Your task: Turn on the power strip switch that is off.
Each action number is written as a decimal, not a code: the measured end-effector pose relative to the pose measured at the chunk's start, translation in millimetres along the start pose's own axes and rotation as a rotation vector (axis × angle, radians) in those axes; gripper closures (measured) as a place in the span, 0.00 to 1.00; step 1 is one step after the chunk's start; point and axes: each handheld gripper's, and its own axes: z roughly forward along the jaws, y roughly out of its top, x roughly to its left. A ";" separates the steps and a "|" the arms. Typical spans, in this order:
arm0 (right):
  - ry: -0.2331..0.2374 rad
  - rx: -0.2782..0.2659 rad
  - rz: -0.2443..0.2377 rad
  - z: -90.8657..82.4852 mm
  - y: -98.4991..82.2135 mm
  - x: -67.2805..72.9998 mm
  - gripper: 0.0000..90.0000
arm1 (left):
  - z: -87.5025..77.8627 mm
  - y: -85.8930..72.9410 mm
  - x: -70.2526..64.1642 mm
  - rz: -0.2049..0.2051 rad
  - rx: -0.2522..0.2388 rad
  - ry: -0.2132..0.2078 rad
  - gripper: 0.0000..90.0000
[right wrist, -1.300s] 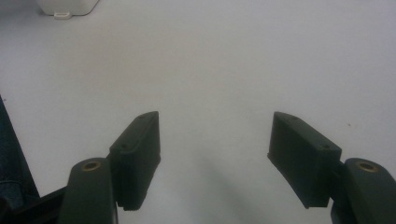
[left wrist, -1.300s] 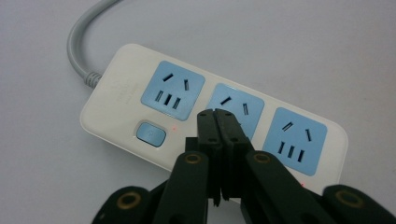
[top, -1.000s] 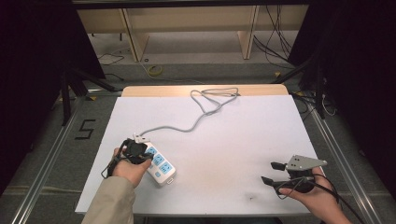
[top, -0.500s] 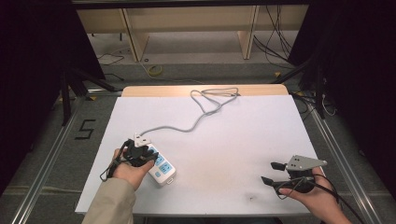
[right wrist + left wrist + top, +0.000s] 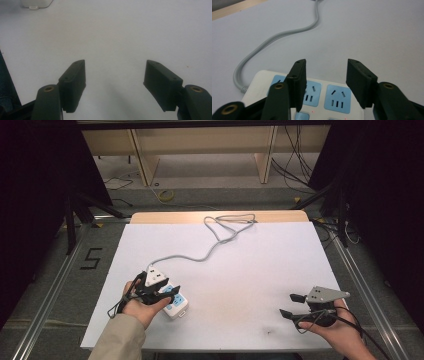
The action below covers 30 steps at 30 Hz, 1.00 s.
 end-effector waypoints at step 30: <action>0.011 0.007 0.006 2.6 -1.2 -0.1 0.37 | -15.3 -37.6 -37.5 0.112 -0.057 -0.151 0.27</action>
